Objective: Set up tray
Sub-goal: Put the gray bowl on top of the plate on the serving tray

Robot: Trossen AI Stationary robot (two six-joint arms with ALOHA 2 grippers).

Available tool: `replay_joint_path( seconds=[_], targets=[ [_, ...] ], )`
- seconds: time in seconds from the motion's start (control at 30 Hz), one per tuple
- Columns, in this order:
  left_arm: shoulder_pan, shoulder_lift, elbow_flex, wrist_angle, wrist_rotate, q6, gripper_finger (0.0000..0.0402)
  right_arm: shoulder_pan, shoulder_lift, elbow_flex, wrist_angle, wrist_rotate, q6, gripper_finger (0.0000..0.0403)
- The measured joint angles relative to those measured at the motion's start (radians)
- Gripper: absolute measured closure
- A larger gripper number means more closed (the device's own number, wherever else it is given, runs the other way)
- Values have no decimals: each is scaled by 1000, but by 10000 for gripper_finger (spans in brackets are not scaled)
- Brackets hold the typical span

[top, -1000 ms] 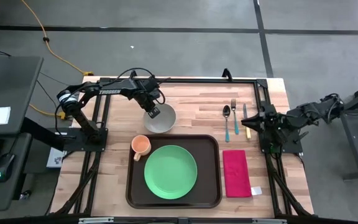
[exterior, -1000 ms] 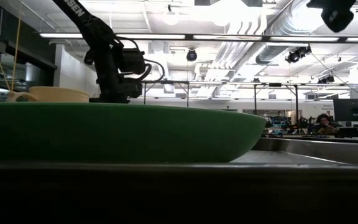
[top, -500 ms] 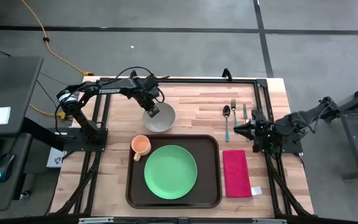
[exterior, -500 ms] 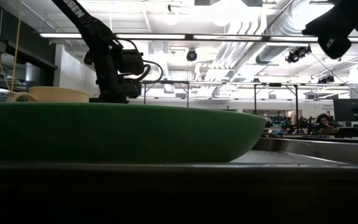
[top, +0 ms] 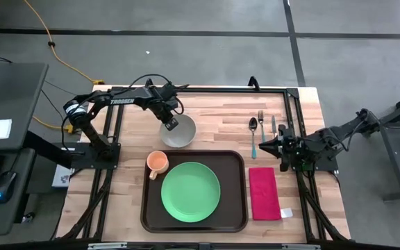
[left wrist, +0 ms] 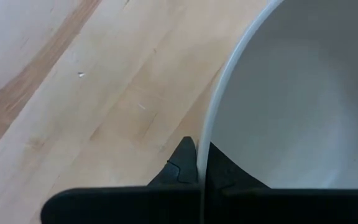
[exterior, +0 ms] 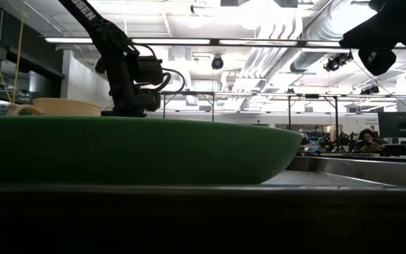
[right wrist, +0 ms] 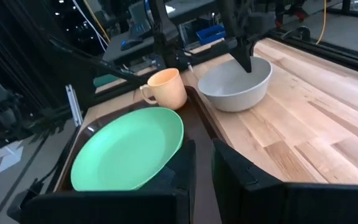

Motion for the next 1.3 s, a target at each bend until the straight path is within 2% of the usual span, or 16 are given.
replay_joint_path(
  seconds=[0.23, 0.53, 0.93, 1.3],
  targets=[
    [0, 2, 78, -32, -34, 29, 384, 0, 0, 0, -1, 0, 2, 375],
    [0, 2, 290, -241, -52, 81, 384, 0, 0, 0, -1, -1, -5, 375],
    [-2, 0, 530, -440, -40, 94, 384, 0, 0, 0, -4, -4, -27, 375],
    [-2, 0, 608, -531, -37, 97, 384, 0, 0, 0, -4, -5, -27, 375]
  ],
)
